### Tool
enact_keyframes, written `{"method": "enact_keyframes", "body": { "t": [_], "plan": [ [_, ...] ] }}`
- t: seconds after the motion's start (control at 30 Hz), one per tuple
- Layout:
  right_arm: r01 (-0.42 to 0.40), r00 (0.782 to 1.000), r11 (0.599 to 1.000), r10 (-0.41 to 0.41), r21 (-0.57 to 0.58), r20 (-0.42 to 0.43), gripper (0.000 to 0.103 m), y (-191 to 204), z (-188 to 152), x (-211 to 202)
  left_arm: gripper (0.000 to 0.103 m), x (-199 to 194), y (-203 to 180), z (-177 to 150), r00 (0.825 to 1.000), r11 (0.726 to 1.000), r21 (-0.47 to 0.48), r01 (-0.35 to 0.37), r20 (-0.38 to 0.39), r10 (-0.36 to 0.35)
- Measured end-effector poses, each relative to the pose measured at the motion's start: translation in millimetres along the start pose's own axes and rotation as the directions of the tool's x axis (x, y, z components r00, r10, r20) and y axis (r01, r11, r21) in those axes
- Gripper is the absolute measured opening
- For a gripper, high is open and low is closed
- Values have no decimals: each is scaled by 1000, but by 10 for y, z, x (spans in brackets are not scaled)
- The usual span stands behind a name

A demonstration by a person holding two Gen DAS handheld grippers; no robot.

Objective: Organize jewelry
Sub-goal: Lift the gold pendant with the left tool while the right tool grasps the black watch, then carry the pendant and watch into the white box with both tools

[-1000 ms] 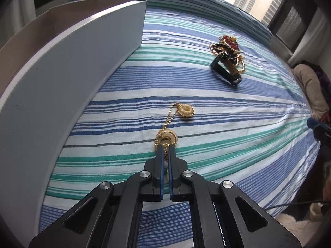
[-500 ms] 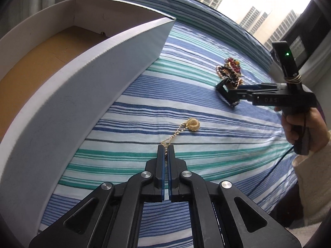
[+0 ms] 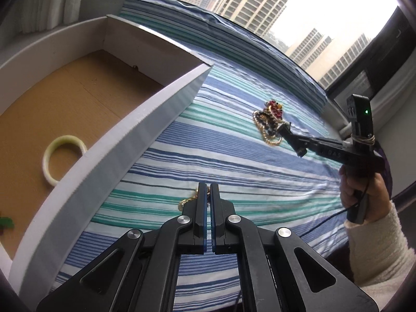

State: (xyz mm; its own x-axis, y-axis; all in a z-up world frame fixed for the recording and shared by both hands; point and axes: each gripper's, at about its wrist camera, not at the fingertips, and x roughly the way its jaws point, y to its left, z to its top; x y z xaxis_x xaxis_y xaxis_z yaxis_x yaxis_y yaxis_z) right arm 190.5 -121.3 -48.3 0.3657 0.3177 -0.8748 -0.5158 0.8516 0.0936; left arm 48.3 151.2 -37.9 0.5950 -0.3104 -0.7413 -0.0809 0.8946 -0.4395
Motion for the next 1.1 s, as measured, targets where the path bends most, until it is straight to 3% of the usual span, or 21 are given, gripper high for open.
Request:
{"method": "enact_keyframes", "body": {
  "t": [0.17,0.37,0.47,0.6,0.77,1.1],
  "plan": [
    [-84,995,996,85,-26,47,6,247,31,-346,0,-424,-104,124,998,1000,-11,5,64,-4],
    [-172,983,979,177,-110,38,6,695,164,-534,0,-1050,-136,322,984,998,-45,-52,165,59],
    [-205,976,963,215,-176,40,6,979,267,-641,0,-1400,-90,430,960,991,-65,-119,246,131],
    [-240,963,934,264,-263,59,6,1374,545,-756,0,-1705,110,550,916,969,-118,-218,318,245],
    [-263,947,892,311,-367,79,6,1929,919,-699,0,-1764,548,611,885,934,-200,-297,309,347],
    [-342,934,818,352,-462,-66,6,3113,1421,348,0,-1322,1712,507,881,851,-350,-392,124,457]
  ]
}}
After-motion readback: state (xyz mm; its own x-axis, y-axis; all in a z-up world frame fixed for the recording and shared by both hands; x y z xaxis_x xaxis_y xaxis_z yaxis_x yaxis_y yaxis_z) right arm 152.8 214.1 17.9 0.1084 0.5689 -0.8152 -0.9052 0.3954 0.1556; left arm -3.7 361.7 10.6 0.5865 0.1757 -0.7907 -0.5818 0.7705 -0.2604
